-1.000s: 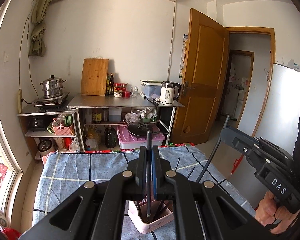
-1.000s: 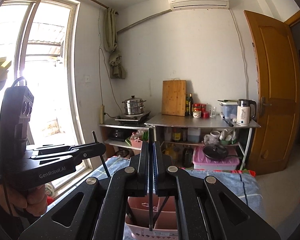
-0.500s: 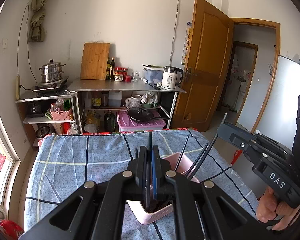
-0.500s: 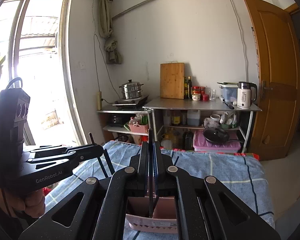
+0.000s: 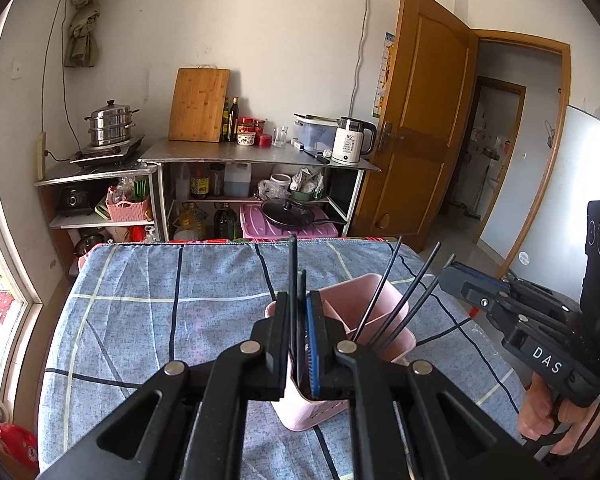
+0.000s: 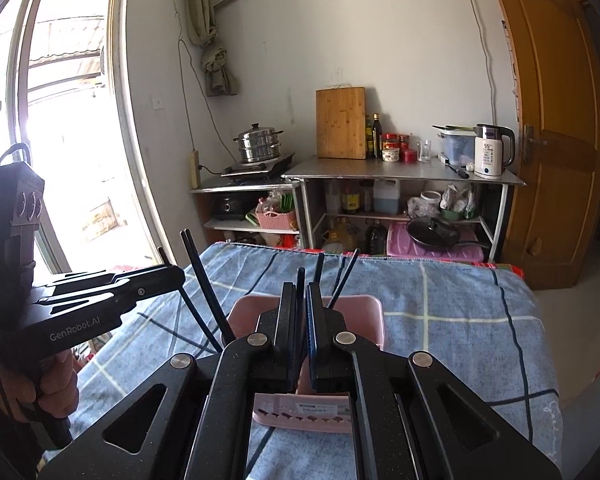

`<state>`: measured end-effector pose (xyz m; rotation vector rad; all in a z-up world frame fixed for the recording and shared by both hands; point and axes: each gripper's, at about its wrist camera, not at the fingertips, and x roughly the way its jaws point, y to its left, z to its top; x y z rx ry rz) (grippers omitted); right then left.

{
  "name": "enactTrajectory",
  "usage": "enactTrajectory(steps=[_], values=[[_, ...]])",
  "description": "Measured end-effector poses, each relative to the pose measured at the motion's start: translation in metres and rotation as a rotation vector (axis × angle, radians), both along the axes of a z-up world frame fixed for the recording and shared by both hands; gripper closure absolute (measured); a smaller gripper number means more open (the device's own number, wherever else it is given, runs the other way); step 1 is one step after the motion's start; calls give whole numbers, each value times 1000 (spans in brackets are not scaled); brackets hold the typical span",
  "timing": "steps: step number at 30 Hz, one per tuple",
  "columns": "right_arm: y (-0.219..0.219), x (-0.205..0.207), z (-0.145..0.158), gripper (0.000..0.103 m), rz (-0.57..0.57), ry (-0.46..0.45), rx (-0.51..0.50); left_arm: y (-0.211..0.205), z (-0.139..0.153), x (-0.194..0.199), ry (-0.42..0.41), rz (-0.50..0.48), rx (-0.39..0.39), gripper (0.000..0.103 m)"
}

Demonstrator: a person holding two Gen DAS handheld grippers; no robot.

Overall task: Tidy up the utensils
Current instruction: 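Open both tools to release the black chopsticks into the basket, then move both tools down to the silver metal chopsticks on the cloth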

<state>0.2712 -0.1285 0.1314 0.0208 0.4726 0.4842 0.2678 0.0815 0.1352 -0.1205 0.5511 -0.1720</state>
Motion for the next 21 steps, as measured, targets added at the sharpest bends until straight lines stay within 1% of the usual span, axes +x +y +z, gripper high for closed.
enactTrajectory(steps=[3, 4, 6, 8, 11, 15, 21], values=[[-6, -10, 2, 93, -7, -17, 4, 3, 1, -11, -26, 17, -1, 82], [-8, -15, 2, 93, -10, -24, 5, 4, 1, -16, -35, 21, -2, 81], [-13, -23, 2, 93, -12, -34, 8, 6, 1, -27, -53, 32, -5, 76], [-16, -33, -1, 92, -20, -45, 2, 8, 1, -38, -67, 41, -12, 74], [-22, -50, -6, 92, -26, -54, -7, 8, -2, -56, -85, 47, -13, 72], [-32, -73, -17, 90, -24, -44, 7, 5, -8, -76, -91, 40, -15, 70], [-41, -102, -41, 89, -10, 6, 23, -16, -31, -106, -75, -4, -6, 69]])
